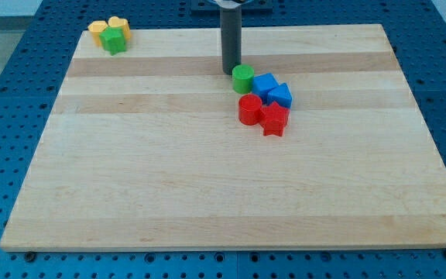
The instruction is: Nudge the blue triangle and blue cube down a bit
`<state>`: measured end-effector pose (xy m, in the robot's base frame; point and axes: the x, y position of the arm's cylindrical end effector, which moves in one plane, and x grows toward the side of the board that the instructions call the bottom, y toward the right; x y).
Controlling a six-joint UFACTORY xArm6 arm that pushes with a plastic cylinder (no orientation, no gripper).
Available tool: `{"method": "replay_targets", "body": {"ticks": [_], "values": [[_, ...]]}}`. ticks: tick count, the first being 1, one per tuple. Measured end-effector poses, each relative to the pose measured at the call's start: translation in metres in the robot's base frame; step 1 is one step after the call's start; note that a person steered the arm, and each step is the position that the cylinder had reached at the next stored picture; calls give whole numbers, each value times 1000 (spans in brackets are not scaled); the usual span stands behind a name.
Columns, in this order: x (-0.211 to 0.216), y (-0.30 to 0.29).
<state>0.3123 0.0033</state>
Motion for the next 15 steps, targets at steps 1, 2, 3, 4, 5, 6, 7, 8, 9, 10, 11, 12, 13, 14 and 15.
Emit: {"method": "replay_targets", "body": {"ticks": [1, 2, 3, 4, 5, 6, 7, 8, 9, 10, 11, 12, 13, 14, 15], "values": [[6, 12], [17, 26], [22, 31], [20, 31], [4, 38], [-2, 80], [8, 130], [37, 149], [48, 145], [60, 142], [63, 142], [63, 135], [70, 129], [79, 127], [84, 127]]}}
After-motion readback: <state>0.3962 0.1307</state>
